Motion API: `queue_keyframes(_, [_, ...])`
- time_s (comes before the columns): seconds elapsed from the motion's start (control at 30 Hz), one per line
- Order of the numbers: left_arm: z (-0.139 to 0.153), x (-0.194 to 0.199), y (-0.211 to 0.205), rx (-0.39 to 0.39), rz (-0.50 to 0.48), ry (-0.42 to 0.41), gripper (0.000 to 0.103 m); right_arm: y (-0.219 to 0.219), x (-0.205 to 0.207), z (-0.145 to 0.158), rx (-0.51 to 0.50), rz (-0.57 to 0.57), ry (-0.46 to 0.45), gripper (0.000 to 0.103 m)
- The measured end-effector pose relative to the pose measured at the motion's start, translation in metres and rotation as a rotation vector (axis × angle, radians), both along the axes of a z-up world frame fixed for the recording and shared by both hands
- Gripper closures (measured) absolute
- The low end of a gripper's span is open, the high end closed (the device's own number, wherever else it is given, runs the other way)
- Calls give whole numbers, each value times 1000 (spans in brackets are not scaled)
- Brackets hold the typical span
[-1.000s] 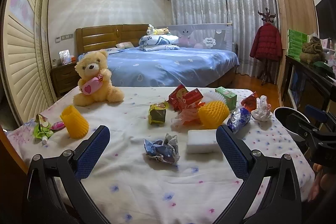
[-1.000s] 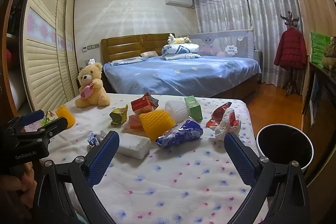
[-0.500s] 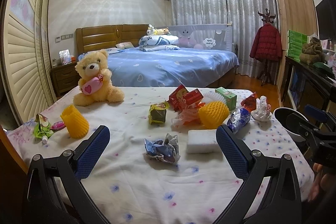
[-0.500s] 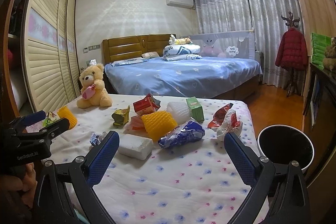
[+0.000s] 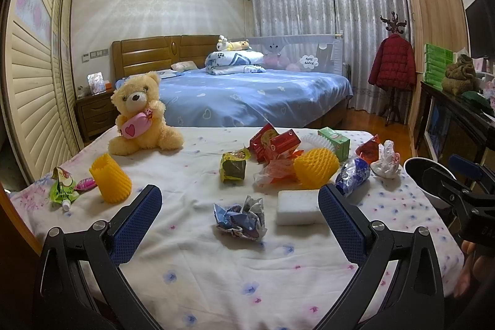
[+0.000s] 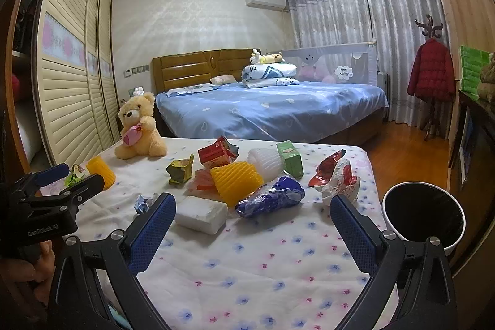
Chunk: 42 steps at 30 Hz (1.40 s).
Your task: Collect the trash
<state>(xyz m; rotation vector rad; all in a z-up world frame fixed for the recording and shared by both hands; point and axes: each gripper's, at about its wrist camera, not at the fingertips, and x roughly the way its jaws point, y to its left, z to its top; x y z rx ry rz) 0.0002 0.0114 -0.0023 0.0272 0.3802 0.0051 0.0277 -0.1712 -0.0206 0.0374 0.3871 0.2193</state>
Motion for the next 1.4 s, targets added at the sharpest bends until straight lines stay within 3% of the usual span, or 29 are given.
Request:
queue_keyframes(0.97, [-5,-3,6,-12,3,17,0,4,3,-4,17,32,27,2])
queue_keyframes(1.4, [-30,13,37,-47,60,136,0,21,21,-16,0,141,114,6])
